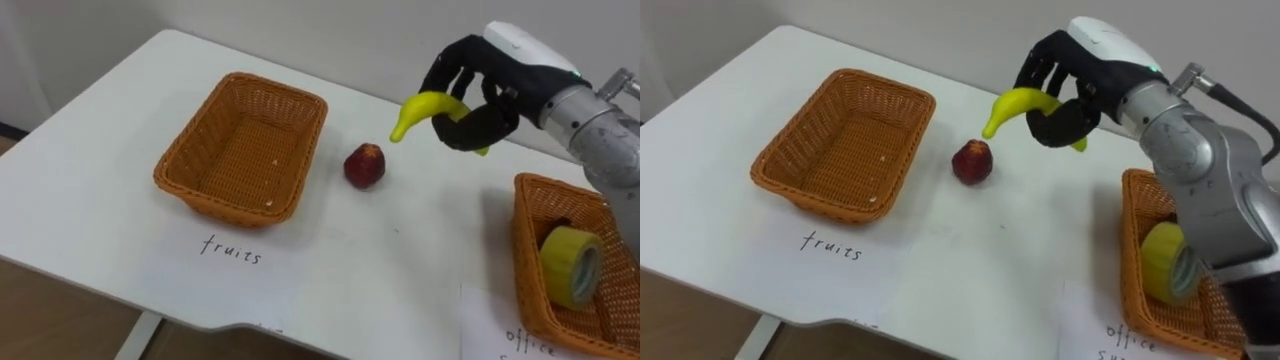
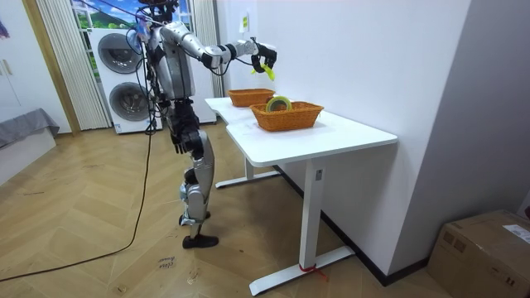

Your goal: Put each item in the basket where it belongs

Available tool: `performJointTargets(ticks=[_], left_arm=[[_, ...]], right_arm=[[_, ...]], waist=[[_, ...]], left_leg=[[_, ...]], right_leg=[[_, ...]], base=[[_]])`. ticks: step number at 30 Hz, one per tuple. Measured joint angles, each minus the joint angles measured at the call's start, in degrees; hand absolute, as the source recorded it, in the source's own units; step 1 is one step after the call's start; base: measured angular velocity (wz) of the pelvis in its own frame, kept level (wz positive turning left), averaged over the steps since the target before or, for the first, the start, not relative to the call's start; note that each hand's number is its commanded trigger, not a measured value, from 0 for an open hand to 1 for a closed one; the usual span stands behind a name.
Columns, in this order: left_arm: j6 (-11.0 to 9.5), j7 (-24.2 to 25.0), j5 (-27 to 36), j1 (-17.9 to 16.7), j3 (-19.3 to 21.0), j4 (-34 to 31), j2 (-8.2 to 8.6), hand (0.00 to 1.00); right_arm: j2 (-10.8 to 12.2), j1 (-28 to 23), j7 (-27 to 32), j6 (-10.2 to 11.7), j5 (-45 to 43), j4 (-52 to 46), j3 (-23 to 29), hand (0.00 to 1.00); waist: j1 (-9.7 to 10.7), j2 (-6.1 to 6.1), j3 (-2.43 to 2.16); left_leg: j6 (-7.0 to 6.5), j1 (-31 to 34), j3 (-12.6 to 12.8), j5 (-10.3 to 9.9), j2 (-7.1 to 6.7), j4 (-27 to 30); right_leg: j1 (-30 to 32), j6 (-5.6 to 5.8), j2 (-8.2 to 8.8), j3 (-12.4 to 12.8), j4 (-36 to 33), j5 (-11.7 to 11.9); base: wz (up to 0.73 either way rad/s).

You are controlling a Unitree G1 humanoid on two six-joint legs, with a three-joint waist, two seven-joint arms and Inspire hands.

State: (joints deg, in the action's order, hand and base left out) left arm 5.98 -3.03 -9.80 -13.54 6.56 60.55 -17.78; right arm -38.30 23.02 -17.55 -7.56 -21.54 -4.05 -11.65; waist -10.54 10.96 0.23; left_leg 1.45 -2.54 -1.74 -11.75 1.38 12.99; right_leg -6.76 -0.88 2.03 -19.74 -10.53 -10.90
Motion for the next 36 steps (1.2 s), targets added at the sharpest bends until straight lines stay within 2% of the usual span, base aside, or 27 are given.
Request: performJointTargets(ticks=[5, 6, 7, 9, 11, 15, 20, 27, 32, 36], left_arm=[[0.12, 1.35, -1.65, 0.00, 0.06, -0.19, 0.17, 0.00], [0.13, 1.49, -2.80, -0.05, 0.07, -0.19, 0.39, 0.00], [0.12, 1.56, -3.92, -0.13, 0.07, -0.19, 0.59, 0.00], [0.08, 1.61, -4.44, -0.17, 0.07, -0.22, 0.63, 0.00], [0.00, 1.60, -4.52, -0.43, 0.07, -0.22, 0.66, 0.00], [-0.06, 1.61, -4.89, -1.13, 0.11, -0.16, 0.88, 0.00], [-0.03, 3.20, -6.81, -1.50, 1.05, 0.14, 1.17, 0.00], [0.79, 4.77, -7.36, -3.07, 2.92, 0.01, 1.41, 0.00], [1.77, 5.76, -7.35, -3.76, 3.36, -0.43, 1.44, 0.00], [2.51, 6.08, -7.35, -3.81, 3.34, -1.38, 1.42, 0.00]], right_arm=[[0.01, 0.00, 0.05, 0.01, -1.69, -1.26, -0.10, 1.00], [0.01, 0.00, 0.05, -0.05, -1.81, -1.25, -0.12, 1.00], [0.05, 0.00, 0.16, -0.05, -1.83, -1.23, -0.12, 1.00], [0.15, 0.00, 0.49, 0.01, -1.82, -1.23, -0.13, 1.00], [0.15, 0.02, 0.83, -0.01, -1.79, -1.21, -0.24, 1.00], [0.45, 1.01, 1.19, 0.02, -1.79, -1.24, -1.71, 1.00], [2.86, 1.26, 1.26, 0.03, -3.86, -1.02, -3.11, 1.00], [3.09, 1.26, 1.28, -0.09, -4.21, -1.02, -3.31, 1.00], [6.55, 1.26, 1.26, -1.50, -6.22, -1.02, -3.51, 1.00], [7.57, 1.28, 1.74, -2.43, -6.31, -0.93, -5.50, 1.00]], waist=[[-1.27, 0.05, 0.12], [-2.06, 0.00, 0.19], [-2.52, 0.00, 0.50], [-2.58, 0.29, 0.75], [-3.54, 0.69, 0.93], [-5.06, 0.81, 0.89], [-7.42, 0.79, 0.90], [-9.07, 0.75, 0.91], [-9.82, 0.75, 0.91], [-10.61, 0.78, 0.88]], left_leg=[[0.00, -0.36, -0.02, 0.00, -0.03, -0.34], [-0.01, -0.59, -0.03, 0.00, -0.04, -0.32], [-0.01, -0.76, -0.15, 0.00, -0.05, -0.32], [0.00, -0.51, -0.78, 0.00, -0.15, -0.28], [0.00, -0.43, -0.93, 0.00, -0.23, -0.28], [-0.02, -0.67, -0.98, -0.02, -0.26, -0.32], [-0.02, -1.01, -1.91, -0.04, -0.33, -0.26], [-0.08, -0.90, -3.62, -0.04, -1.23, 0.16], [-0.34, -0.70, -4.61, -0.16, -1.67, 0.73], [-0.39, -0.78, -4.74, -0.13, -1.76, 0.50]], right_leg=[[-0.16, 0.07, 0.05, -0.09, -0.02, -0.23], [-0.32, 0.09, 0.06, -0.03, -0.03, -0.24], [-0.58, 0.13, 0.08, -0.26, -0.04, -0.27], [-0.61, 0.16, 0.16, -0.84, -0.05, -0.39], [-0.58, 0.21, 0.21, -0.88, -0.08, -0.58], [-0.84, 0.24, 0.23, -0.90, -0.08, -0.59], [-1.51, 0.24, 0.19, -1.50, -0.10, -0.59], [-2.53, 0.59, 0.83, -2.80, -0.03, -1.05], [-2.49, 0.86, 1.21, -4.10, -0.17, -1.23], [-2.62, 0.95, 1.28, -4.01, -0.30, -1.41]], base=[[0.00], [0.00], [0.04], [0.14], [0.07], [0.00], [0.09], [0.13], [0.09], [0.03]])
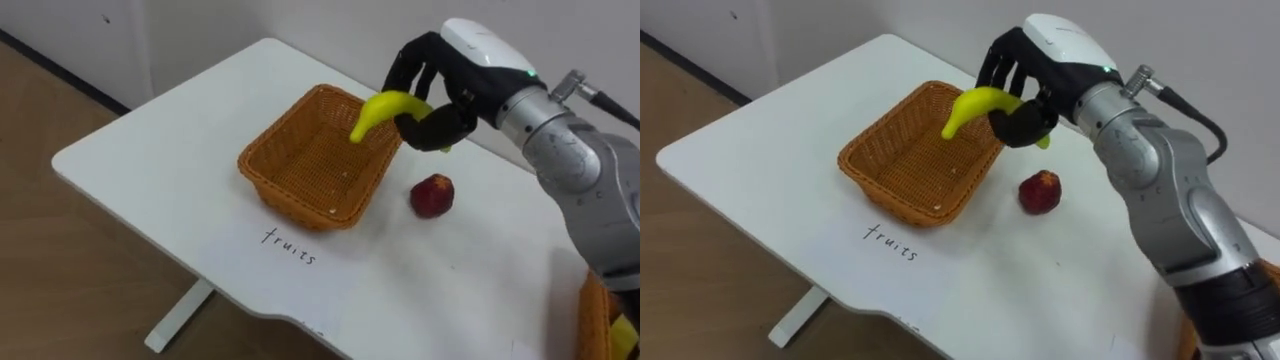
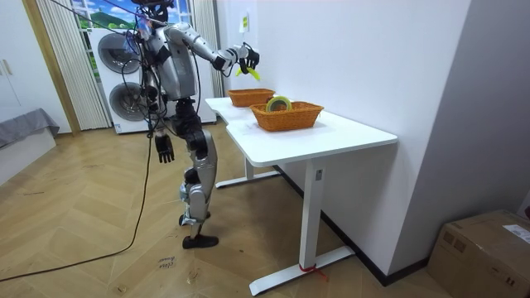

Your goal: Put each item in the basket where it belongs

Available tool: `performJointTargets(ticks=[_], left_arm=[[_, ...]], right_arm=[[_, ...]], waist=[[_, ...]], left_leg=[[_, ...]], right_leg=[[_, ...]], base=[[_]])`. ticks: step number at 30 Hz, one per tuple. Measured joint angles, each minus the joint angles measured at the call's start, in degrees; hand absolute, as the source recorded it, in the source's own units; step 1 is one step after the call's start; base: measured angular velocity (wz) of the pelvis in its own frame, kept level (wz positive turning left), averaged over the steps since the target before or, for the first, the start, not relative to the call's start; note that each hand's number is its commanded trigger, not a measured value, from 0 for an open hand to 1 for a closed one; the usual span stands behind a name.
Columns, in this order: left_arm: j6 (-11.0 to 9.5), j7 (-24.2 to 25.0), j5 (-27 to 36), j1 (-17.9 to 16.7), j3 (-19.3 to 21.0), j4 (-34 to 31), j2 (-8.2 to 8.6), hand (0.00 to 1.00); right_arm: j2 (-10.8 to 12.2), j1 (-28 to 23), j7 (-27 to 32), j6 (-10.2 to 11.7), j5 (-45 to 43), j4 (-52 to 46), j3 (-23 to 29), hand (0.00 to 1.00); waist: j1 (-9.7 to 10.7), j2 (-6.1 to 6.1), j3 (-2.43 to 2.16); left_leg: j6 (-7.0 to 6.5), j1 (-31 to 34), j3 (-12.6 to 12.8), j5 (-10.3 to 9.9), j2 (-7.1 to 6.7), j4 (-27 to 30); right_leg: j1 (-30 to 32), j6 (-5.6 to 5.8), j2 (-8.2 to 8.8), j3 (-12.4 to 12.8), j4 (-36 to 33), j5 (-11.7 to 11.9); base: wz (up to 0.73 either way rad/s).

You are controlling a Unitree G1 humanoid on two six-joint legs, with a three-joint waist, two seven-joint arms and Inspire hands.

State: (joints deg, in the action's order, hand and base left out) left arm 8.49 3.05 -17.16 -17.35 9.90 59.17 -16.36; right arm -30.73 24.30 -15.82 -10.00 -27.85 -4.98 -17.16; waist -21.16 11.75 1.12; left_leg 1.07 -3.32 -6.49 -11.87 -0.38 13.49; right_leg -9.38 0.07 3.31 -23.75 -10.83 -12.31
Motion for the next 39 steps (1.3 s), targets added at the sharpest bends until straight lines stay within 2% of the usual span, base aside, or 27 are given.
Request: performJointTargets(ticks=[5, 17, 29, 30, 31, 32, 39], left_arm=[[0.35, 0.05, -0.01, -0.39, -0.02, -1.15, 0.05, 0.00], [0.31, -0.37, -0.05, -2.04, -0.09, -3.63, 0.13, 0.00], [0.48, -0.38, -0.60, -3.00, -0.75, -4.13, -0.01, 0.00], [0.48, -0.31, -0.61, -3.00, -0.79, -4.13, 0.01, 0.00], [0.48, -0.23, -0.62, -3.00, -0.83, -4.12, 0.00, 0.00], [0.48, -0.15, -0.63, -2.98, -0.82, -4.13, 0.00, 0.00], [0.48, -0.11, -0.60, -2.97, -1.06, -4.12, -0.01, 0.00]], right_arm=[[2.02, 0.00, 0.27, -0.08, -0.02, 0.58, -2.56, 1.00], [2.18, 0.00, 0.48, -0.04, -1.76, 0.63, -4.13, 1.00], [2.68, 0.00, 0.69, -0.04, -2.11, 0.63, -4.85, 1.00], [2.68, 0.00, 0.69, -0.07, -2.13, 0.63, -4.96, 0.78], [2.68, 0.00, 0.68, -0.07, -2.17, 0.63, -5.27, 0.49], [2.68, 0.00, 0.66, -0.07, -2.17, 0.62, -5.53, 0.01], [2.68, 0.00, 0.65, 0.05, -2.12, 0.95, -6.44, 0.00]], waist=[[-0.08, 0.08, -0.06], [-2.61, 0.23, -0.18], [-2.70, 0.36, -0.32], [-2.71, 0.38, -0.33], [-2.69, 0.41, -0.36], [-2.69, 0.42, -0.36], [-2.51, 0.40, -0.35]], left_leg=[[-0.02, -0.27, -0.12, -0.01, -0.01, -0.22], [-0.03, -0.22, -0.60, -0.01, -0.12, -0.69], [-0.14, -0.27, -1.55, 0.07, -0.38, -0.71], [-0.14, -0.27, -1.51, 0.07, -0.38, -0.71], [-0.14, -0.28, -1.49, 0.07, -0.37, -0.71], [-0.14, -0.29, -1.49, 0.07, -0.38, -0.71], [-0.20, -0.39, -1.58, 0.10, -0.40, -0.63]], right_leg=[[-0.58, 0.08, 0.00, -0.03, -0.03, -0.05], [-0.52, 0.15, 0.05, -0.32, 0.15, -0.09], [-0.70, 0.29, 0.35, -1.32, -0.05, -0.17], [-0.70, 0.29, 0.35, -1.29, -0.06, -0.17], [-0.69, 0.29, 0.34, -1.27, -0.07, -0.17], [-0.68, 0.29, 0.35, -1.25, -0.08, -0.17], [-0.63, 0.35, 0.52, -1.30, -0.83, -0.21]], base=[[0.01], [0.01], [0.03], [0.00], [0.00], [0.00], [0.00]])
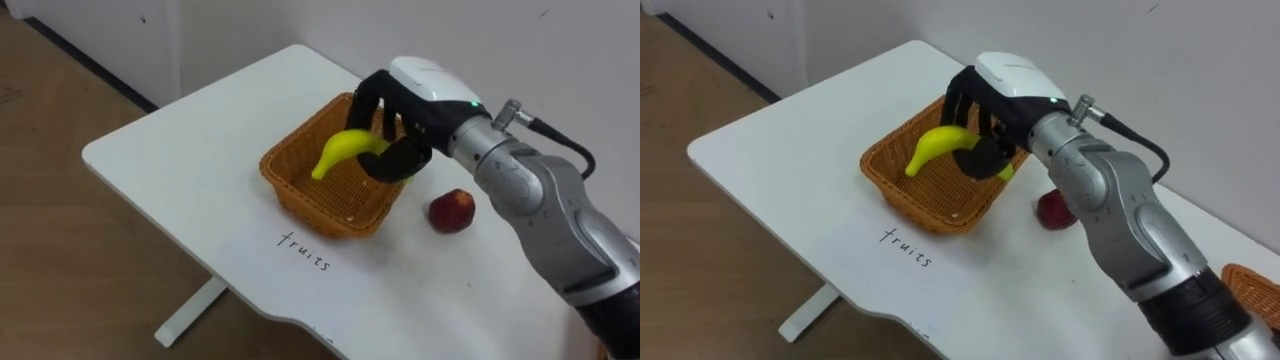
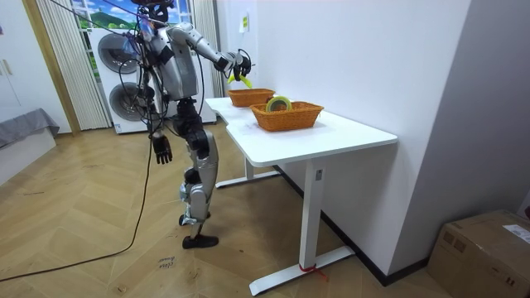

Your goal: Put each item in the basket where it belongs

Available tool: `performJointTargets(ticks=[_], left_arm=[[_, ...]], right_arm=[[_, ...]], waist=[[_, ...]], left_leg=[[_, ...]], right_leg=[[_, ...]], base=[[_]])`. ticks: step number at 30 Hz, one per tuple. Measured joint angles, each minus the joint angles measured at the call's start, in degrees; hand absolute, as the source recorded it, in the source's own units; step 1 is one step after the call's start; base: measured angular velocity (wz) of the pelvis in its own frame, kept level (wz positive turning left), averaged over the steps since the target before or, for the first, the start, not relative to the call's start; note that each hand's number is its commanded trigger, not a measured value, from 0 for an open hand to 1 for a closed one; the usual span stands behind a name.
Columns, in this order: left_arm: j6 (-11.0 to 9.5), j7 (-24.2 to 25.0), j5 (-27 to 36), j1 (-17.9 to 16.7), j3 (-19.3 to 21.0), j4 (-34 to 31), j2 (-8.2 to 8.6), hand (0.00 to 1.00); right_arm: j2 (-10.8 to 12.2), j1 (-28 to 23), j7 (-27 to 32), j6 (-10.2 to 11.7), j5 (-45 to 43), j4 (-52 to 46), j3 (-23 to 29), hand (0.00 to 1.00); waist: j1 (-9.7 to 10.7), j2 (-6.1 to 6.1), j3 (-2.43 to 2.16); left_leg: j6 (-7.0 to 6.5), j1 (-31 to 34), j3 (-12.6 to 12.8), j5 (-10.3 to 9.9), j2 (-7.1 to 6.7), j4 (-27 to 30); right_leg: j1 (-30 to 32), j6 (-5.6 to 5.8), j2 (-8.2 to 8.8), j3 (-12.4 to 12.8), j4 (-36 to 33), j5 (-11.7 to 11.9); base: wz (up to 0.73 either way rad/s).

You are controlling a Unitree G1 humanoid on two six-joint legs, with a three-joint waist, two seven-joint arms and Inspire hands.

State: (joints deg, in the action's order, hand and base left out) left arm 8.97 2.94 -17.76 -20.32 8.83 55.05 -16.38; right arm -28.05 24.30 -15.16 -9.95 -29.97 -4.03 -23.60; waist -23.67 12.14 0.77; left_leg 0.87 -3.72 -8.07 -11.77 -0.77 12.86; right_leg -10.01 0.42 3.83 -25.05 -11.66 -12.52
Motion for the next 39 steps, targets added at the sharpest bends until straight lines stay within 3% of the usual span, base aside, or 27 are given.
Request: performJointTargets(ticks=[30, 35, 39], left_arm=[[-0.29, 0.19, -0.57, 1.76, -1.79, 0.28, -0.25, 0.00], [-0.29, 0.09, -0.60, 1.67, -1.63, 0.37, -0.20, 0.00], [-0.30, -0.17, -0.61, 1.21, -1.74, 0.28, -0.06, 0.00]], right_arm=[[-0.04, 0.46, 3.25, 1.37, 0.52, 2.87, 0.25, 0.00], [-0.42, 0.56, 4.51, 1.94, 5.73, 2.79, 0.98, 0.00], [-0.39, 0.45, 6.86, 2.95, 13.54, 2.80, 3.62, 0.00]], waist=[[2.31, -0.55, 0.33], [3.31, -1.31, 0.13], [5.67, -3.29, -0.07]], left_leg=[[-0.06, -0.11, 0.38, 0.05, -0.06, -0.07], [-0.12, -0.94, 1.00, 0.07, 0.00, -0.15], [-0.24, -1.26, 1.34, 0.00, -0.05, 0.24]], right_leg=[[-0.02, 0.02, 0.04, 0.32, -0.01, -0.01], [-0.56, 0.02, 0.04, 1.28, -0.04, -0.01], [-1.08, 0.04, 0.16, 1.41, -0.10, 0.01]], base=[[0.00], [-0.05], [-0.02]])
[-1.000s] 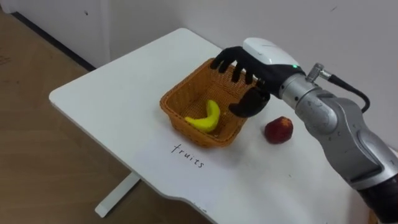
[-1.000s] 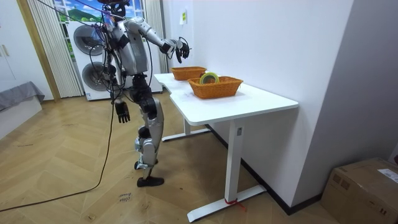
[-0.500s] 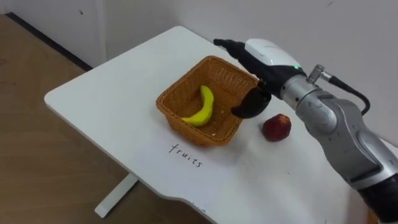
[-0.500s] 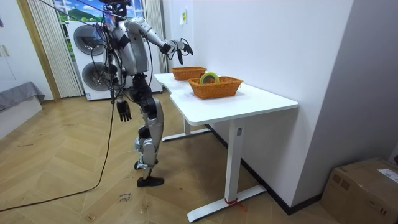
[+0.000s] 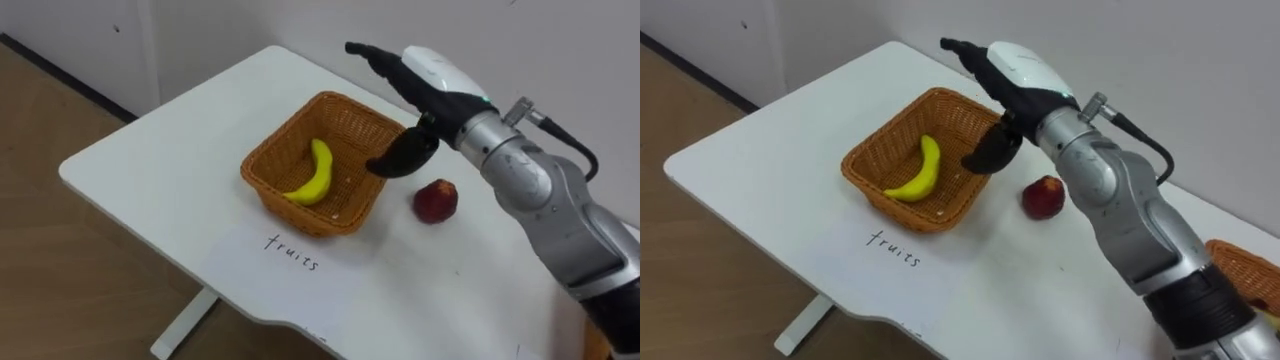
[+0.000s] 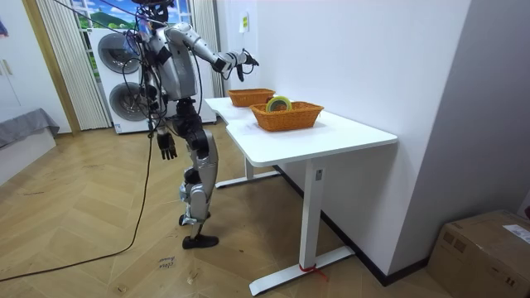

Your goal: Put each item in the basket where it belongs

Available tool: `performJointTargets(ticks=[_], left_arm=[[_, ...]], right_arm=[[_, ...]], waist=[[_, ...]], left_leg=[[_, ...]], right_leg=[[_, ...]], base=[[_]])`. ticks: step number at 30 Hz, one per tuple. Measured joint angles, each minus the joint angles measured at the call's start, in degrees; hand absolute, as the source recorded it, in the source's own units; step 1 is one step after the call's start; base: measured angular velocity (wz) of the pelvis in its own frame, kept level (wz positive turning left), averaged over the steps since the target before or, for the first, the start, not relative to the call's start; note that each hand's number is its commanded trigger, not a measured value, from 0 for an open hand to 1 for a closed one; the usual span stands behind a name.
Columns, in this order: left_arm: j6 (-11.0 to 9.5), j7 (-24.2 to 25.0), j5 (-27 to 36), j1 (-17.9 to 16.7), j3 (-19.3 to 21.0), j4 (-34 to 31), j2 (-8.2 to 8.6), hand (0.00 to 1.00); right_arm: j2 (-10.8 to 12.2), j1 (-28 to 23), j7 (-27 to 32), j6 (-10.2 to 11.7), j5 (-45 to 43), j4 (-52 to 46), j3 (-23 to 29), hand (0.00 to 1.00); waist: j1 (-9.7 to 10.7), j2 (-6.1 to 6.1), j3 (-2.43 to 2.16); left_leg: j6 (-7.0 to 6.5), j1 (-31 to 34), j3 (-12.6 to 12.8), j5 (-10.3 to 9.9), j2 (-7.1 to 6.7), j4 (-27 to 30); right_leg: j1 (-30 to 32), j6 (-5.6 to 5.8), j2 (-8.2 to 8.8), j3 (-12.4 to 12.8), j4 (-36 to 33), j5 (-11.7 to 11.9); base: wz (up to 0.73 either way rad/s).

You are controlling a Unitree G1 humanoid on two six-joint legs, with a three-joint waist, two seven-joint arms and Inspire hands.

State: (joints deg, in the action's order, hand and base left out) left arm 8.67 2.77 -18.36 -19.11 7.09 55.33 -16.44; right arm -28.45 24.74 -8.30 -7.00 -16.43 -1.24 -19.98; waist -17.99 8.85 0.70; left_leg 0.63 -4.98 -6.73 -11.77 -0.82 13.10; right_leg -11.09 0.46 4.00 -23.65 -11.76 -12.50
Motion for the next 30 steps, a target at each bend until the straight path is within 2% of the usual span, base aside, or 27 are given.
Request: performJointTargets(ticks=[2, 4, 10, 13, 15, 18, 19, 22, 23, 28, 30], left_arm=[[-0.15, -0.95, 0.01, -0.75, -0.10, -0.23, 0.51, 0.00], [-0.15, -1.99, 0.01, -1.33, -0.32, -0.27, 1.02, 0.00], [0.08, -2.41, -0.04, -4.18, -0.57, -1.08, 1.67, 0.00], [0.10, -2.41, -0.08, -5.33, -0.56, -2.67, 2.70, 0.00], [0.11, -2.23, -0.07, -5.72, -0.57, -3.07, 3.12, 0.00], [0.15, -2.18, -0.07, -6.25, -0.61, -3.07, 3.82, 0.00], [0.18, -2.17, 0.11, -6.49, -0.61, -3.07, 3.99, 0.00], [0.62, -2.24, 0.39, -6.65, -1.36, -3.06, 4.01, 0.00], [0.84, -2.23, 0.30, -6.56, -2.24, -3.10, 4.06, 0.00], [0.93, -2.74, 1.46, -5.49, -5.15, -3.09, 4.13, 0.00], [0.83, -2.77, 2.49, -4.81, -6.83, -3.09, 4.09, 0.00]], right_arm=[[0.04, -0.05, 2.94, 0.27, 4.41, 0.15, 2.95, 0.00], [0.03, -0.13, 6.28, 0.73, 7.50, 0.90, 4.64, 0.00], [0.37, -3.91, 14.51, 2.40, 14.73, 5.28, 6.43, 0.00], [1.20, -7.06, 16.77, 2.39, 16.26, 5.93, 7.72, 0.00], [1.20, -7.42, 18.31, 2.42, 17.68, 6.55, 7.88, 0.00], [1.20, -7.41, 20.88, 2.51, 19.47, 8.44, 7.97, 0.00], [1.21, -7.41, 21.93, 2.71, 20.78, 9.00, 8.00, 0.00], [1.25, -7.41, 23.30, 2.85, 25.35, 10.40, 8.01, 0.00], [1.30, -7.37, 23.67, 2.88, 26.61, 10.41, 8.02, 0.00], [1.39, -7.08, 25.15, 3.51, 31.54, 12.99, 8.03, 0.00], [1.41, -5.45, 25.07, 4.40, 31.96, 15.98, 8.00, 0.00]], waist=[[0.83, -1.14, -0.16], [1.24, -1.72, -0.05], [2.29, -2.34, 0.01], [2.43, -3.59, -0.28], [2.65, -4.65, -0.26], [3.45, -6.03, -0.73], [3.62, -6.37, -0.72], [4.10, -6.35, -0.75], [4.40, -6.07, -0.93], [5.15, -5.81, -0.71], [5.84, -6.02, -0.56]], left_leg=[[-0.07, 0.09, 0.19, 0.02, 0.00, 0.18], [-0.07, 0.10, 0.28, 0.02, 0.01, 0.29], [-0.21, -0.67, 0.47, -0.08, 0.02, 0.47], [-0.27, -0.63, 0.48, -0.13, -0.08, 0.56], [-0.26, -0.63, 0.59, -0.12, -0.04, 0.62], [-0.25, -0.66, 0.87, -0.11, -0.04, 0.57], [-0.25, -0.67, 0.98, -0.10, -0.01, 0.53], [-0.25, -0.28, 0.97, -0.10, -0.01, 0.56], [-0.25, 0.55, 0.95, -0.09, -0.01, 0.70], [-0.26, 2.85, 0.36, -0.08, -0.21, 1.65], [-0.27, 4.02, 0.17, -0.08, -0.26, 2.13]], right_leg=[[0.04, 0.00, 0.05, 0.12, -0.08, 0.00], [0.04, 0.00, 0.03, 0.27, -0.01, 0.00], [-0.98, 0.08, 0.02, 0.21, 0.16, -0.05], [-0.95, 0.09, 0.10, 0.32, 0.14, -0.05], [-0.91, 0.11, 0.09, 0.36, 0.14, -0.07], [-0.77, 0.18, 0.10, 0.79, 0.15, -0.23], [-0.74, 0.17, 0.09, 0.87, 0.15, -0.28], [-0.02, 0.17, 0.09, 0.73, 0.13, -0.36], [0.72, 0.17, 0.11, 0.68, 0.08, -0.42], [2.15, 0.18, 0.19, -0.12, 0.03, -0.39], [3.08, 0.17, 0.16, 0.00, -0.16, -0.39]], base=[[0.00], [-0.02], [0.01], [0.00], [0.00], [-0.02], [0.00], [0.00], [0.00], [0.08], [0.07]])
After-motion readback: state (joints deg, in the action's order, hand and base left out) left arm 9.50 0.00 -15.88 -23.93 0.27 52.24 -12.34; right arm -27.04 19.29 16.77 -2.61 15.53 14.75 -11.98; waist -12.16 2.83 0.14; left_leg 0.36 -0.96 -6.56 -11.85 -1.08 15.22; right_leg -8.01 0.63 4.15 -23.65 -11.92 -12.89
